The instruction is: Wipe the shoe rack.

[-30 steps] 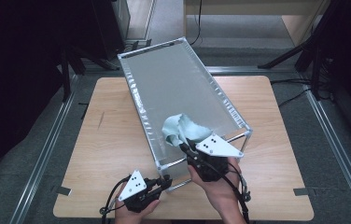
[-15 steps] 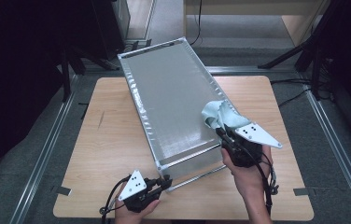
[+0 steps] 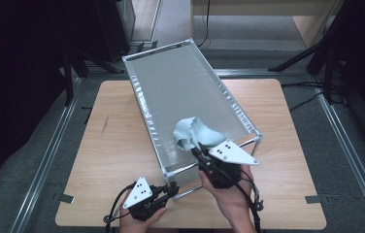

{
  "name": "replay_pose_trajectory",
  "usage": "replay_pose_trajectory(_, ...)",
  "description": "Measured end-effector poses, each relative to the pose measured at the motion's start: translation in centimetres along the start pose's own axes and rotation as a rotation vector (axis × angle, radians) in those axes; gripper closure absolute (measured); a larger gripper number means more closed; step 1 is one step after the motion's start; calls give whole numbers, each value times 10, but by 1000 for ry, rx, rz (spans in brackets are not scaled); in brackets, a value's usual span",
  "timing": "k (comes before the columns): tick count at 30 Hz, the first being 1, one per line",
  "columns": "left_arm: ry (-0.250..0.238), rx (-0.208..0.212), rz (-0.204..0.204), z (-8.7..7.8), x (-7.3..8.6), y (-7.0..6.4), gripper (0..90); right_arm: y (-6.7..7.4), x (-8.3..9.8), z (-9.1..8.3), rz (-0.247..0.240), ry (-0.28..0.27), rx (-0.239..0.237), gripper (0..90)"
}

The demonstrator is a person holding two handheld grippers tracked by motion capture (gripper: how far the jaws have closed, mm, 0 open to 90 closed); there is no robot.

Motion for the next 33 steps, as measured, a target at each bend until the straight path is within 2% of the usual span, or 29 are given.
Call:
replay_pose_trajectory(3,0,2,0,0,0,0,791,20,1,3,-5,1,-66,821)
replay_pose_trajectory(5,0,3,-1,0,0,0,790,27,0,2,24,-1,-128,821)
replay_pose_trajectory(7,0,4,0,0,0,1,790,29,-1,-1,13,-3,-141,821)
replay_pose_trajectory(8,1,4,2,0,0,1,791,28,-2,-3,9,-6,-133,822)
replay_pose_trajectory(10,-1,5,-1,0,0,0,791,19,-4,-7,-9,-12,-90,823)
replay_pose_trajectory(12,-1,5,0,0,0,0,791,3,-4,-14,-18,-25,-32,824)
replay_pose_trajectory(14,-1,5,0,0,0,0,791,-18,-5,-23,4,-45,27,825)
replay_pose_trajectory(17,-2,7,0,0,0,1,791,-50,-6,-43,60,-95,89,824)
replay_pose_trajectory(20,2,8,5,0,0,1,791,-76,-3,-65,75,-136,168,825)
replay_pose_trajectory(23,2,8,6,0,0,1,791,-96,6,-84,79,-162,246,826)
replay_pose_trajectory(26,0,13,7,0,1,1,792,-110,21,-100,114,-191,278,827)
replay_pose_trajectory(27,0,12,8,0,1,1,792,-113,28,-102,125,-188,281,826)
replay_pose_trajectory(30,1,13,11,0,1,1,793,-121,52,-100,103,-123,304,826)
replay_pose_trajectory(31,1,13,12,0,1,1,793,-123,61,-98,113,-101,305,827)
replay_pose_trajectory(33,2,14,12,0,1,1,793,-129,77,-92,96,-50,332,827)
Point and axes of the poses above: each handheld gripper's, and its own axes: z roughly forward along the jaws, x roughly out of its underside, y roughly to its left, the point moved 5 cm from there along z, roughly forward along the jaws, and after that the axes turned 8 degrees about -y, right-handed, at the moved point
